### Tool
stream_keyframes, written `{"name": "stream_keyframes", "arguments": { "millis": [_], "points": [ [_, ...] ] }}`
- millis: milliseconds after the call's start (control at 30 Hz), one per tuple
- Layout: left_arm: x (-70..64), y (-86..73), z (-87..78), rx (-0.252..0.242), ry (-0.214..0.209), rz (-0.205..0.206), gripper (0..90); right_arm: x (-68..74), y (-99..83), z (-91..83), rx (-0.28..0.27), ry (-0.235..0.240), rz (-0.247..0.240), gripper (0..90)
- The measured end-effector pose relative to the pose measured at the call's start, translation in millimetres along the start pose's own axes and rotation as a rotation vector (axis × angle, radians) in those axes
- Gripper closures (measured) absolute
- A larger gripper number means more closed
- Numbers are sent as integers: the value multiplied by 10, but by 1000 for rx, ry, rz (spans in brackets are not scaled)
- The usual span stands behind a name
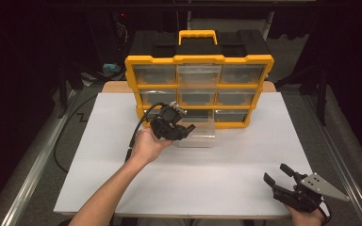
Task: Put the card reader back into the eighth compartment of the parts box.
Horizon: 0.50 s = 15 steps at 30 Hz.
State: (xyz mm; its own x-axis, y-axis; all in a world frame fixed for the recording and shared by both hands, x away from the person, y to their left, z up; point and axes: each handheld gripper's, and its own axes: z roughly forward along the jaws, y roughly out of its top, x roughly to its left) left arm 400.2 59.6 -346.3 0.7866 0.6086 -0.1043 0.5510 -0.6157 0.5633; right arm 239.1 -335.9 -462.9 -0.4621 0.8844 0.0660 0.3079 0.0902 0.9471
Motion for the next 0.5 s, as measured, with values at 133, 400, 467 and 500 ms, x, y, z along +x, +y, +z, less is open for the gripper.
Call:
{"name": "stream_keyframes", "arguments": {
  "millis": [133,400,467,500],
  "points": [
    [22,36,45,10,12,-6,727,-6,-1,4,0,1,0,268],
    [67,134,137,22,24,-3,726,-4,0,13,-4,4,1,268],
    [79,153,162,24,28,-1,726,-4,1,15,-4,6,0,268],
    [82,159,171,24,28,-3,726,-7,1,14,-5,7,1,268]
  ]
}}
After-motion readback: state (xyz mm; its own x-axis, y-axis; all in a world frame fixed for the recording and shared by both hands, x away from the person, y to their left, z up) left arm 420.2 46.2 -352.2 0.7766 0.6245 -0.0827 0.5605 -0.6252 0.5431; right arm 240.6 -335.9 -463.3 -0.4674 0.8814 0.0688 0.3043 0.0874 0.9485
